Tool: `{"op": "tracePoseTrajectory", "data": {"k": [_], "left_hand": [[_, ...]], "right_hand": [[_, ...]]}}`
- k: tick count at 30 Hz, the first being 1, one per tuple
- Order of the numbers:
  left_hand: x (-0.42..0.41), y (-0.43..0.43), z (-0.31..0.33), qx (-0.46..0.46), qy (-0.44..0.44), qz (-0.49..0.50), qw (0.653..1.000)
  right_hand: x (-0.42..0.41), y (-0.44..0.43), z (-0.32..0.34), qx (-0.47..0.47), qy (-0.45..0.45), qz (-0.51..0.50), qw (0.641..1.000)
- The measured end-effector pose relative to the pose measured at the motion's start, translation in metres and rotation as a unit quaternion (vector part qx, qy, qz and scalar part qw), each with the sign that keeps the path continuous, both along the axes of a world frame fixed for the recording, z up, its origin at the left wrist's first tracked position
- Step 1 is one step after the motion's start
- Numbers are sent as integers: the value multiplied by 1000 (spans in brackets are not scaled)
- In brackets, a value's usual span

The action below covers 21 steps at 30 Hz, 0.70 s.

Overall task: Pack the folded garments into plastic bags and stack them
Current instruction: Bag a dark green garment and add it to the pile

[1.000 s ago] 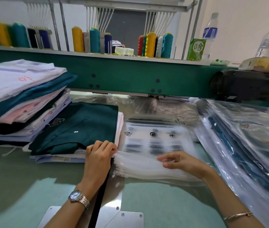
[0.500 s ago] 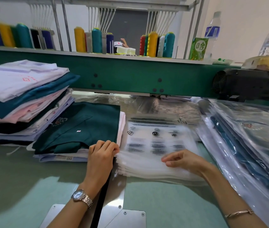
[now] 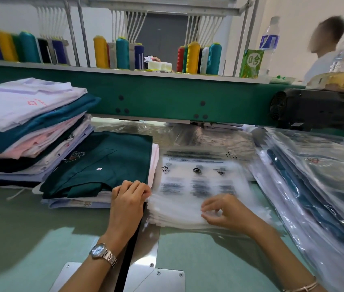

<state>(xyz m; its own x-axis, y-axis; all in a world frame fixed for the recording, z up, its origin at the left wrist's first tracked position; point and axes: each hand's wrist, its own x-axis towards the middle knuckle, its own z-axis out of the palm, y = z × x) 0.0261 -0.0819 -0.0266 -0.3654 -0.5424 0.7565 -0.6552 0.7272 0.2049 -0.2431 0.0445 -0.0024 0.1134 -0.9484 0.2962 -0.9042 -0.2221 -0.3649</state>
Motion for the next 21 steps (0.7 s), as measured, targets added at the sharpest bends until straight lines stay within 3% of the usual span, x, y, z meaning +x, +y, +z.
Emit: {"op": "tracePoseTrajectory", "data": {"k": [6, 11, 15, 18, 21], "left_hand": [[1, 1, 1, -9, -5, 1, 1000], [0, 4, 4, -10, 12, -21, 1000], [-7, 14, 12, -65, 18, -132, 989], [-22, 30, 15, -119, -84, -243, 959], [-40, 43, 12, -143, -177, -267, 937]], "right_hand": [[7, -2, 1, -32, 61, -30, 997], [10, -1, 1, -27, -11, -79, 996], [7, 1, 4, 1, -64, -96, 993], [6, 1, 5, 4, -93, -111, 989], [8, 1, 6, 0, -122, -131, 984]]}}
